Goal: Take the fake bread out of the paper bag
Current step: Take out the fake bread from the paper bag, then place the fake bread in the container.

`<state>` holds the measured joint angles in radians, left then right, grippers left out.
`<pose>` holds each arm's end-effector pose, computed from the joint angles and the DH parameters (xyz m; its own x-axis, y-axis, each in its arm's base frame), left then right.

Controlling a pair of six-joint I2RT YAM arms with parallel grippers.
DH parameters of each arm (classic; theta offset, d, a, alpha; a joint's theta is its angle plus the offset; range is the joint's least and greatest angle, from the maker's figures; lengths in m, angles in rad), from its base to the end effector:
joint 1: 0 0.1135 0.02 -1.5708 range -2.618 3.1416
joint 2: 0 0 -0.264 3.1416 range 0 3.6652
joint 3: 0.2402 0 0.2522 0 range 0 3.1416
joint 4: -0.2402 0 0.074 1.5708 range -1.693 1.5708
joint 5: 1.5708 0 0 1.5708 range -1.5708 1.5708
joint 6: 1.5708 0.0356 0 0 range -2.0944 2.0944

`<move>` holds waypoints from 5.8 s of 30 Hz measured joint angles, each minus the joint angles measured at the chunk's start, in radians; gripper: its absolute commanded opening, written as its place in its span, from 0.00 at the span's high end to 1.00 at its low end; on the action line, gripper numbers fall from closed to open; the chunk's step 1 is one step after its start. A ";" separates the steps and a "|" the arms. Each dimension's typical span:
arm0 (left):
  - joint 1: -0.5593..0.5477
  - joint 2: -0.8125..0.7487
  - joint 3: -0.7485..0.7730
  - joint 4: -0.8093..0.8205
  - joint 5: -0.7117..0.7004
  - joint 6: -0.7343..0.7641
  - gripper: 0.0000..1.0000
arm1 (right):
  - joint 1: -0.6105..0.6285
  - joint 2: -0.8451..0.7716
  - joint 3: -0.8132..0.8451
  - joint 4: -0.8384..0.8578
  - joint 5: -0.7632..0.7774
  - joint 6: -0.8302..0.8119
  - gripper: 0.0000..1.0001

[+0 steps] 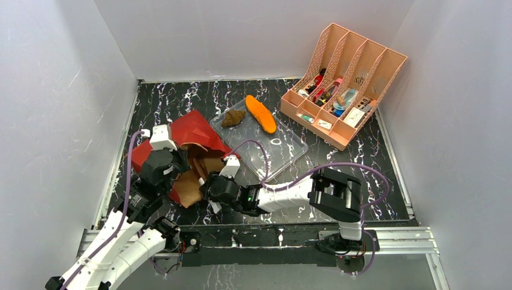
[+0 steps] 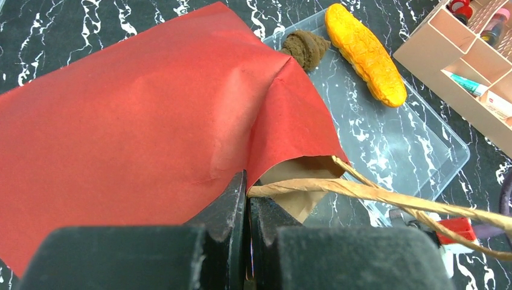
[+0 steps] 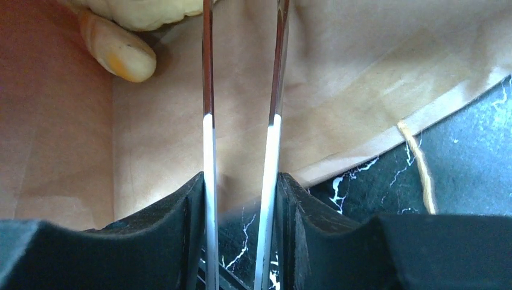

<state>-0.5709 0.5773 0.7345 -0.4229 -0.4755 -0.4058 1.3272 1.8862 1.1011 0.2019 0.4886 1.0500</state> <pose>0.1209 -0.0583 0.3274 -0.2459 -0.2591 -0.9340 0.0127 0.9626 -0.2704 0.1140 0.3896 0.1757 -0.7274 0.2487 -0.6395 -0.2641 0.7587 0.5954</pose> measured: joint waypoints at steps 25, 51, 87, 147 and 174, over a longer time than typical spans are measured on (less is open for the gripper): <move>-0.016 0.059 0.002 0.008 0.018 -0.044 1.00 | -0.013 0.008 0.147 -0.042 0.071 -0.129 0.54; -0.047 0.073 0.004 0.018 0.020 -0.043 1.00 | -0.079 0.184 0.331 -0.240 0.107 -0.210 0.56; -0.064 0.095 0.006 0.034 -0.034 -0.033 1.00 | -0.120 -0.080 0.094 -0.275 0.070 -0.207 1.00; -0.075 0.229 0.029 0.069 -0.129 -0.041 1.00 | -0.107 -0.379 -0.099 -0.283 -0.036 -0.287 1.00; -0.075 0.437 0.158 0.029 -0.394 -0.034 1.00 | 0.246 -0.996 -0.300 -0.791 0.378 0.022 1.00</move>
<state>-0.6458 1.0139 0.8928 -0.3943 -0.8693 -0.4402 1.5736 0.8902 0.8013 -0.5886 0.8670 1.0720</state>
